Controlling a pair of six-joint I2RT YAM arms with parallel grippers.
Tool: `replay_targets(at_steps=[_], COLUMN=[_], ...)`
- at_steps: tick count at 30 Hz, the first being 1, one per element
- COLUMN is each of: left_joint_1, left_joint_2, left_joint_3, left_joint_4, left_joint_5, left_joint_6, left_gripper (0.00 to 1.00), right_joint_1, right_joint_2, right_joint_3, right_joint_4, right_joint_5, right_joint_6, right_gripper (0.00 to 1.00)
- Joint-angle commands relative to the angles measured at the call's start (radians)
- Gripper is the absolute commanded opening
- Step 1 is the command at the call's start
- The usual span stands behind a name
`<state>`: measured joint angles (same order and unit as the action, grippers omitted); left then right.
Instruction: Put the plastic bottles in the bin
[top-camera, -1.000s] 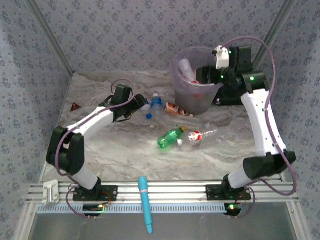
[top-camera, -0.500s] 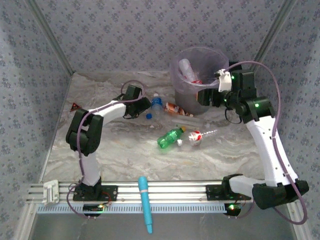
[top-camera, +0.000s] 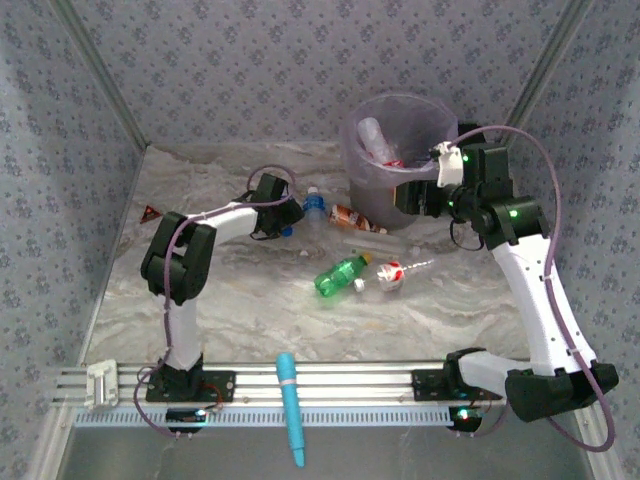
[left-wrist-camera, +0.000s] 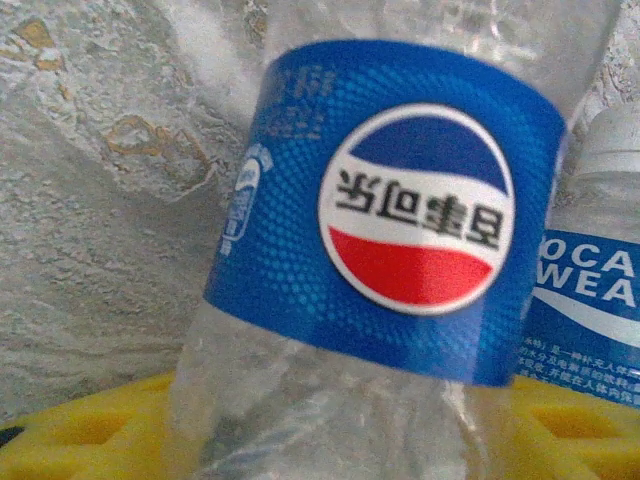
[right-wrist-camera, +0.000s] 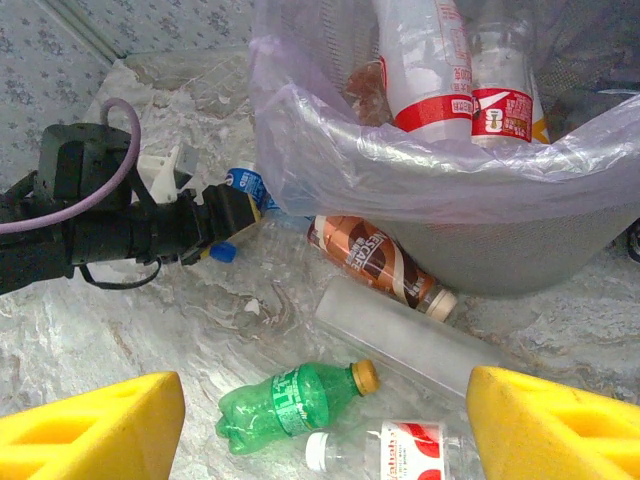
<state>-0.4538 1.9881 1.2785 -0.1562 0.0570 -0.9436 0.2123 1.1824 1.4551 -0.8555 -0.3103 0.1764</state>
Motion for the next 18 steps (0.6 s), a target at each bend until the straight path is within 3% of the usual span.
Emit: replay_targets(at_steps=[1, 10, 18], left_joint_1=[-0.003, -0.003, -0.010], left_joint_2=[0.014, -0.071, -0.358], left_joint_3=[0.023, 0.016, -0.120], left_joint_4=[-0.014, -0.060, 0.006], left_joint_5=[-0.020, -0.054, -0.014], left_joint_6=[0.018, 0.069, 0.214], left_gripper=[0.64, 0.49, 0.45], right_joint_1=[0.007, 0.011, 0.122], right_joint_2=[-0.015, -0.018, -0.005], right_joint_3=[-0.006, 0.014, 0.059], right_joint_4=[0.019, 0.019, 0.091], right_joint_5=[-0.022, -0.035, -0.059], right_joint_6=[0.012, 0.011, 0.044], right_gripper=[0.76, 0.76, 0.75])
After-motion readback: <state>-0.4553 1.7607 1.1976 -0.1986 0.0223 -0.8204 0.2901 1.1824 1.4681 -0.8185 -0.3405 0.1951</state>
